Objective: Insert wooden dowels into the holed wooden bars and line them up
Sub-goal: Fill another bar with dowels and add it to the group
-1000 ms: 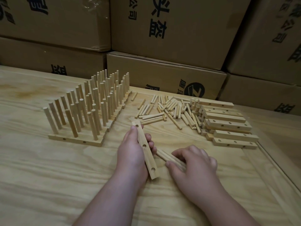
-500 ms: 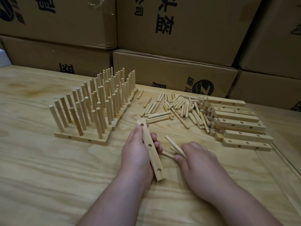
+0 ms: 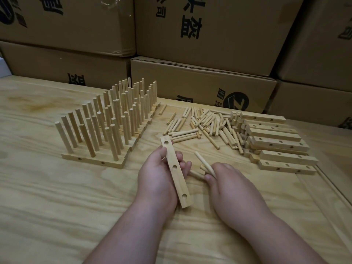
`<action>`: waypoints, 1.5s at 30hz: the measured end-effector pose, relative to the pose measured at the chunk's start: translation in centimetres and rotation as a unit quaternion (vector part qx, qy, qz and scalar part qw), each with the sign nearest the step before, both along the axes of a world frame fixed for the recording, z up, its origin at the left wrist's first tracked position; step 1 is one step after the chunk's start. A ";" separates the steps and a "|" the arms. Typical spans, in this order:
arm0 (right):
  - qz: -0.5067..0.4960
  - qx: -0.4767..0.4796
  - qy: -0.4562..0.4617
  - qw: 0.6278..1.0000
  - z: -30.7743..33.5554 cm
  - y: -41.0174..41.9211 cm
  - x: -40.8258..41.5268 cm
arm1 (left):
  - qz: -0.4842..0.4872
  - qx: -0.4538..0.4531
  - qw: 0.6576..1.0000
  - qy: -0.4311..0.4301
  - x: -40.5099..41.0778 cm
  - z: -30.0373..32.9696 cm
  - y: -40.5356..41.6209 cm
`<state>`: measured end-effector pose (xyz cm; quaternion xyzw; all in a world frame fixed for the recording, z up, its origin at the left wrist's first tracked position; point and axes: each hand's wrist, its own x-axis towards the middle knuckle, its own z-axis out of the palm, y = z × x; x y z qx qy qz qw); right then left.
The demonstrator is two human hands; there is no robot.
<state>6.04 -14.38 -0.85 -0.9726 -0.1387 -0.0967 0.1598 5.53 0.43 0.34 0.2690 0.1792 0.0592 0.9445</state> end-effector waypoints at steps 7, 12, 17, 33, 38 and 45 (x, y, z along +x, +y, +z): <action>-0.051 0.084 -0.048 0.994 -0.2 -0.3 0.4 | -0.039 0.045 0.998 -0.019 0.3 -0.4 -0.1; -0.052 0.128 -0.062 0.988 0.0 -0.9 0.6 | -0.015 0.101 0.995 -0.016 0.5 -0.8 0.0; -0.009 0.190 -0.041 0.981 0.5 -0.3 0.1 | -0.018 0.104 0.994 0.006 0.5 -0.9 0.1; -0.045 0.153 -0.105 0.982 0.2 -0.5 0.8 | -0.039 0.193 0.980 -0.032 -0.1 -0.7 -0.6; 0.002 0.327 -0.064 0.943 0.5 -0.6 0.2 | -0.049 0.235 0.970 -0.033 -0.4 -0.2 -0.6; 0.071 0.384 -0.075 0.917 1.0 -0.8 0.0 | -0.048 0.248 0.967 -0.042 -0.7 -0.1 -0.6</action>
